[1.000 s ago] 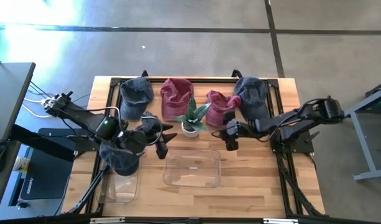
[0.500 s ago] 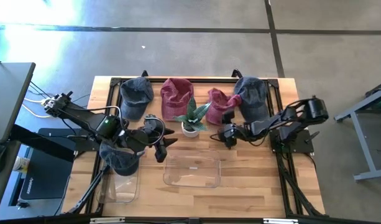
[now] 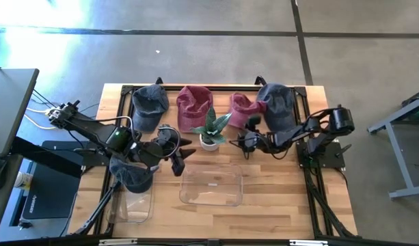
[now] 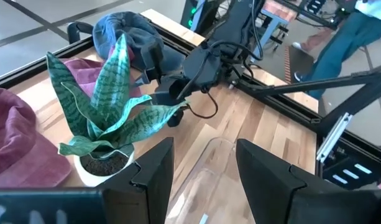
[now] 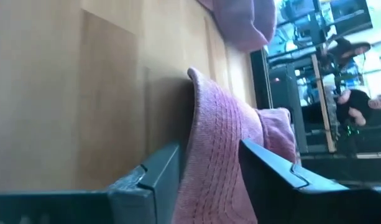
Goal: Pick & Place hat
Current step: Put the right red cap into the right transparent bin
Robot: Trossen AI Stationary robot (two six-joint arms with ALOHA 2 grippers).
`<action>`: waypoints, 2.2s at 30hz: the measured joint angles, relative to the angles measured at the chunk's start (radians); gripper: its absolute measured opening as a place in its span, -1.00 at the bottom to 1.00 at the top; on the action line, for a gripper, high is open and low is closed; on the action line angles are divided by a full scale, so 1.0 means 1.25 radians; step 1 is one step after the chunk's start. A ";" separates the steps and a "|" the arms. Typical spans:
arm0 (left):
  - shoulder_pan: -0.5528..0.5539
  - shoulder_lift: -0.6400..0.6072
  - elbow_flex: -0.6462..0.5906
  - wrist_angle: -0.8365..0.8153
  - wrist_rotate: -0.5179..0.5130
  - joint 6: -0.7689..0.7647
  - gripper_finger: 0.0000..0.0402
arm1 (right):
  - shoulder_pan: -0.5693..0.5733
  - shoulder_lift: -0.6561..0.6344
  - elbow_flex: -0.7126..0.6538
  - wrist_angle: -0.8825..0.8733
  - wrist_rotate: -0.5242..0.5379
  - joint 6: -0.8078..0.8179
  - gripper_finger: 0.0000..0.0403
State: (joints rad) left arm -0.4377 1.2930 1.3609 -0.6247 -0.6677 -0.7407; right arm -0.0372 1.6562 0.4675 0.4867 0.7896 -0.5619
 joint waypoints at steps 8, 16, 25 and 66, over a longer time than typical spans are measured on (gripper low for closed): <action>0.000 0.000 0.000 0.011 -0.054 -0.005 -0.16 | -0.014 -0.078 0.001 0.003 -0.001 0.001 -0.91; 0.000 0.000 -0.001 0.043 -0.094 0.032 -0.16 | -0.019 -0.368 0.025 -0.145 0.007 0.027 -0.91; 0.059 0.000 -0.001 0.169 -0.096 0.141 -0.16 | -0.118 -0.581 0.297 -0.781 -0.268 0.360 -0.97; 0.440 0.387 0.141 0.589 0.490 0.422 0.20 | -0.352 -0.515 0.649 -1.062 -0.820 0.535 -0.99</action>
State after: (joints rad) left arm 0.1118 1.7774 1.5368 0.1113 -0.0555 -0.2138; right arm -0.4778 1.0126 1.2781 -0.8410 -0.2356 0.1070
